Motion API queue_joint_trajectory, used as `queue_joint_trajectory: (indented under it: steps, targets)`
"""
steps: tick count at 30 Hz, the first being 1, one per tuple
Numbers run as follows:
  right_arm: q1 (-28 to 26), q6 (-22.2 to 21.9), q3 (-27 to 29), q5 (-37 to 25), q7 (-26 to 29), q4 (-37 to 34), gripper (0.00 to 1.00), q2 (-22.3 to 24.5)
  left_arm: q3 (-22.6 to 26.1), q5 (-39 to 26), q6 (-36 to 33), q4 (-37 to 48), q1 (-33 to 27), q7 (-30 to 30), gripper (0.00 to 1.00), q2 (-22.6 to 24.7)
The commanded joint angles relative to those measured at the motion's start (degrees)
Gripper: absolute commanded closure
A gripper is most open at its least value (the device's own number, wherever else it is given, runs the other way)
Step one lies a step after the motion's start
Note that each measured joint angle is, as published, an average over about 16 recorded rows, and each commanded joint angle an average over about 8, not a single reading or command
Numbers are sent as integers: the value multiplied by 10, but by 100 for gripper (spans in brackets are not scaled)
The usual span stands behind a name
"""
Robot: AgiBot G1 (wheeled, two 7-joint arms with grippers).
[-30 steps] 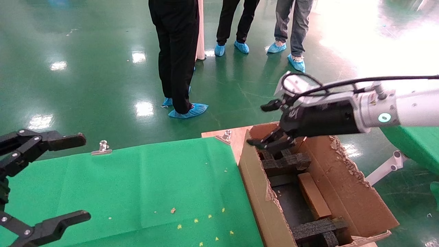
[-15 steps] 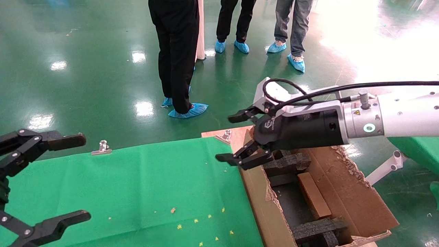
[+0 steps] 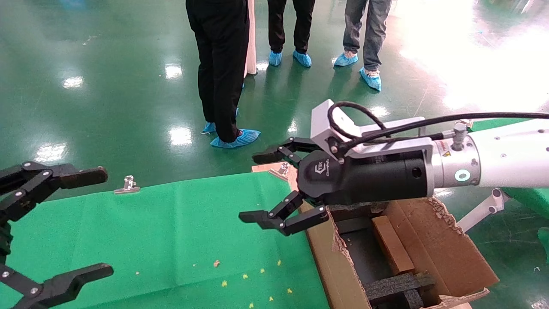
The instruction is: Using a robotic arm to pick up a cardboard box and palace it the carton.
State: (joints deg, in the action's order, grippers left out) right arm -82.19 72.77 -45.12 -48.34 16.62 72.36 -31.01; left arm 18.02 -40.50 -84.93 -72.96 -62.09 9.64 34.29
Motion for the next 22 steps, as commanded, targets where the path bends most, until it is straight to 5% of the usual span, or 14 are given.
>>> queue_joint_trajectory:
  steps: [1,22]
  targets:
    - [19,12,27,6,-5,1,0,-4,0,0,0,0,0,0,0,0]
    - [195,122,275,61,-55,11,0,-38,0,0,0,0,0,0,0,0]
